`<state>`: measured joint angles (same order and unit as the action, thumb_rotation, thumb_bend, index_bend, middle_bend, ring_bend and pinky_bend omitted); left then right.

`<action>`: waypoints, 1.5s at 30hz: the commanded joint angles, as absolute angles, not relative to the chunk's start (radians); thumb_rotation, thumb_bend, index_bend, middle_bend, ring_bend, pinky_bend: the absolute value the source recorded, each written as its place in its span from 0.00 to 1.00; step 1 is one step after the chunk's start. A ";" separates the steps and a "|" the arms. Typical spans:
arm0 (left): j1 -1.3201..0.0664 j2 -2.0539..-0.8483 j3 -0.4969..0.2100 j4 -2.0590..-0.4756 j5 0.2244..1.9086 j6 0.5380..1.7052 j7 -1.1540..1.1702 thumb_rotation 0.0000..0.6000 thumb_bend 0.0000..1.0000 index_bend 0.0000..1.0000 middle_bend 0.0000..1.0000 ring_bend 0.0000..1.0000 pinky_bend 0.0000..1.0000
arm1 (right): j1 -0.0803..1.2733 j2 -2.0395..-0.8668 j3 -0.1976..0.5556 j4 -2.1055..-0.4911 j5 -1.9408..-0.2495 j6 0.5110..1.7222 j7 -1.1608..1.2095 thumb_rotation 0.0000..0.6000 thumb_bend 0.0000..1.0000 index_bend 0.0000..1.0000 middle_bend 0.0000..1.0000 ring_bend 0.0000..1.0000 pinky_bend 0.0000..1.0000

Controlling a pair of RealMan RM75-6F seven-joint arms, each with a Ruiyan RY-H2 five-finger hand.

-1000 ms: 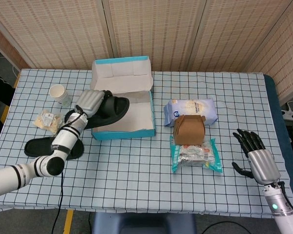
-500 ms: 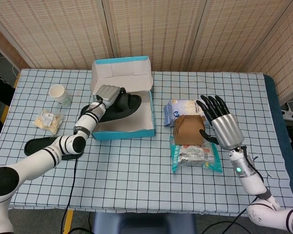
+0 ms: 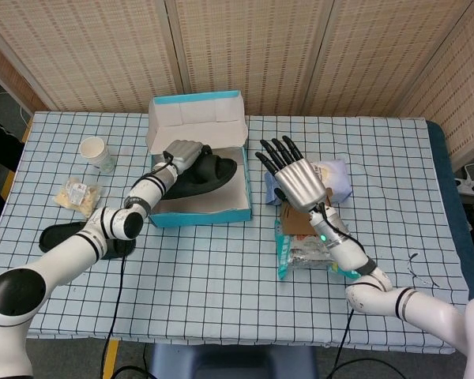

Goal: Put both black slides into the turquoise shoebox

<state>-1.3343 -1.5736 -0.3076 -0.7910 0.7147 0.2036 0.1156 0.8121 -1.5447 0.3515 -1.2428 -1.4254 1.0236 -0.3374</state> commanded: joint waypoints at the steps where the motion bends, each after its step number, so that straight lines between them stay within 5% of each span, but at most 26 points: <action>1: -1.340 -1.577 -0.323 -0.767 0.734 0.164 0.065 1.00 0.53 0.47 0.57 0.40 0.41 | 0.849 -1.604 0.347 -1.176 -1.417 1.018 -0.338 1.00 0.18 0.19 0.00 0.00 0.00; 32: -1.330 -1.594 -0.392 -0.769 0.919 0.070 -0.169 1.00 0.52 0.47 0.57 0.40 0.41 | 1.025 -1.966 0.355 -0.744 -1.387 1.110 -0.245 1.00 0.18 0.48 0.08 0.00 0.00; 40: -1.306 -1.585 -0.430 -0.806 0.954 0.070 -0.211 1.00 0.48 0.40 0.49 0.36 0.36 | 1.057 -2.027 0.360 -0.647 -1.379 1.139 -0.253 1.00 0.41 0.92 0.39 0.15 0.05; 45: -1.278 -1.559 -0.477 -0.848 0.972 0.060 -0.243 1.00 0.46 0.20 0.27 0.18 0.29 | 1.074 -2.051 0.371 -0.614 -1.364 1.151 -0.293 1.00 0.43 0.95 0.43 0.18 0.05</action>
<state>-1.2876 -1.5695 -0.4634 -0.8353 0.9663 0.0683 -0.2323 1.0688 -2.0443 0.3669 -0.6193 -1.3693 1.1469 -0.2842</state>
